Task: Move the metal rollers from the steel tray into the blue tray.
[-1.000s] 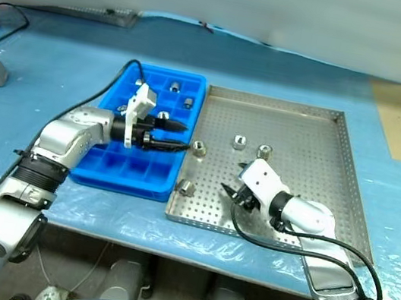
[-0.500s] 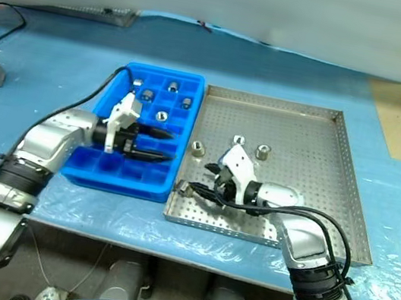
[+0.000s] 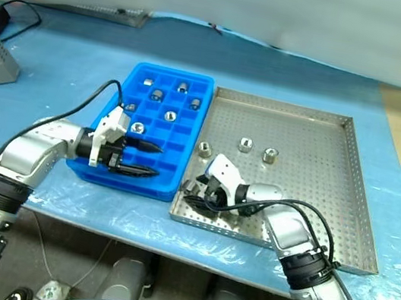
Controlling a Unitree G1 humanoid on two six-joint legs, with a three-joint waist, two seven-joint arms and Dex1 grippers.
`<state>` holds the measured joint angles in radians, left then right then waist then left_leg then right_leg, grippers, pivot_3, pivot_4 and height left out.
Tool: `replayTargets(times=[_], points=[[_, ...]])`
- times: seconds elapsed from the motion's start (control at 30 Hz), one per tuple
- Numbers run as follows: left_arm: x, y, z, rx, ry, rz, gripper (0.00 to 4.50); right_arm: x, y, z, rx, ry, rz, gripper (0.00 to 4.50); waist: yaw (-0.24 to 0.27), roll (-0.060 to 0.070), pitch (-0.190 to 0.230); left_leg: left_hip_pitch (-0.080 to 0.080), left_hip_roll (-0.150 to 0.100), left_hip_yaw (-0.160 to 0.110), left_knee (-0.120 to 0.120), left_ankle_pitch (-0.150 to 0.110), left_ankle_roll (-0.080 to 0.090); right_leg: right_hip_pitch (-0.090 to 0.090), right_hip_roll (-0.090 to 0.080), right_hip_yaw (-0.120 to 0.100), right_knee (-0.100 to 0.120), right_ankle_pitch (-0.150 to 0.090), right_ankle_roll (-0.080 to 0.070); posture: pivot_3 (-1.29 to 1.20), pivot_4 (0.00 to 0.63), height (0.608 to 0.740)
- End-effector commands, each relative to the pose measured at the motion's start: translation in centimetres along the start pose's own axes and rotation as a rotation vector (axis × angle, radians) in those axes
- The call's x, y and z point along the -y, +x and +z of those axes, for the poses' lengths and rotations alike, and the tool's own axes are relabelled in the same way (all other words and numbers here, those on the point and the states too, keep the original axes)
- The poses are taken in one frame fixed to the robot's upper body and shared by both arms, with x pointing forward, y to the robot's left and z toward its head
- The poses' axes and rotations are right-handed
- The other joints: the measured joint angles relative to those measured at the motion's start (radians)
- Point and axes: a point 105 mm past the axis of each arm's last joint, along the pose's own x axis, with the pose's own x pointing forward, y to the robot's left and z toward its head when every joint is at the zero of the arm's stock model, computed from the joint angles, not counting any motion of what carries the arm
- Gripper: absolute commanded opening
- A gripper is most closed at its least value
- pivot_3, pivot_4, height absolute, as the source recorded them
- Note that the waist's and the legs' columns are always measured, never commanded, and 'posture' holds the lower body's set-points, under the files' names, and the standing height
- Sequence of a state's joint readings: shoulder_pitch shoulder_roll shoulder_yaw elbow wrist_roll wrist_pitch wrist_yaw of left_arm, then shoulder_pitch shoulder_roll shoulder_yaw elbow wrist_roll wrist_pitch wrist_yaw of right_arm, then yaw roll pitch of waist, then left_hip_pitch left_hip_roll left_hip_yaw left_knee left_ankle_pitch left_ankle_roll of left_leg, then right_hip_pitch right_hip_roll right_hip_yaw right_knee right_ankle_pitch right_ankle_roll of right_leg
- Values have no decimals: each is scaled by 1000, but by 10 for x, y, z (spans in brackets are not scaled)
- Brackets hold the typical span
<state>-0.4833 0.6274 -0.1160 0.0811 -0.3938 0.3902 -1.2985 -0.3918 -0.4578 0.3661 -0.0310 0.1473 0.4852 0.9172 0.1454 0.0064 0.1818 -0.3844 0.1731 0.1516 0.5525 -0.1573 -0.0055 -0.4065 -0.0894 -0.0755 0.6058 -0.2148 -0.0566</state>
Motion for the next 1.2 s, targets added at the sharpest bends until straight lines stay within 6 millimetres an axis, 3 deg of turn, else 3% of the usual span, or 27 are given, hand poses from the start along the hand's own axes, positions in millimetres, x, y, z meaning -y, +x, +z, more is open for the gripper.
replayTargets(times=[0.03,0.1,0.23,0.3,0.37,0.53,0.63,0.7,0.8,0.87,1.03,1.2], points=[[-2,-5,10,23,30,30,3432,1,1,4,29,-50,-9,3069,3,0,0,0,0,0,0,0,0,0,0,0,0,0,0,249,150,740],[-4,-6,9,20,27,45,3445,-4,-1,3,38,-53,14,2714,6,0,0,0,0,0,0,0,0,0,0,0,0,0,0,248,150,740],[-4,-6,7,22,16,56,3445,-3,-3,1,27,-63,-11,1356,7,0,0,0,0,0,0,0,0,0,0,0,0,0,0,237,150,740],[-5,-8,5,19,13,66,3445,-12,-8,5,46,-87,39,831,7,0,0,0,0,0,0,0,0,0,0,0,0,0,0,237,150,740],[-6,-10,3,14,11,82,3445,-14,-14,8,48,-93,53,743,8,0,0,0,0,0,-1,0,0,0,0,0,0,0,0,234,150,740],[-18,-18,13,56,14,150,3445,11,-38,21,44,-99,-60,743,9,0,0,0,0,0,0,0,0,0,0,0,0,0,0,247,150,740],[-25,-30,20,81,23,215,3445,22,-61,39,66,-150,-120,743,10,0,0,0,0,0,0,0,0,0,0,0,0,0,0,258,150,740],[-32,-40,23,97,30,267,3445,26,-65,57,112,-182,-144,743,7,0,0,0,0,0,0,0,0,0,0,0,0,0,0,272,150,740],[-39,-60,26,111,22,361,3445,30,-52,97,226,-230,-139,743,-1,0,0,1,1,0,-1,1,-1,-1,2,0,0,-1,-1,303,150,740],[-41,-76,17,65,-12,405,3445,28,-36,114,275,-245,-115,743,0,0,0,1,3,-1,-3,2,-3,-3,3,-1,2,-2,-3,339,150,740],[-36,-114,18,62,-33,492,3445,15,11,129,294,-292,18,743,15,-2,0,-1,3,-1,-6,2,-3,-3,3,-4,1,-5,-7,428,150,740],[-17,-119,13,67,-53,513,3445,6,46,126,285,-303,104,743,45,-2,0,-10,2,-2,-5,2,-3,-11,2,-5,2,-5,-8,529,150,740]])
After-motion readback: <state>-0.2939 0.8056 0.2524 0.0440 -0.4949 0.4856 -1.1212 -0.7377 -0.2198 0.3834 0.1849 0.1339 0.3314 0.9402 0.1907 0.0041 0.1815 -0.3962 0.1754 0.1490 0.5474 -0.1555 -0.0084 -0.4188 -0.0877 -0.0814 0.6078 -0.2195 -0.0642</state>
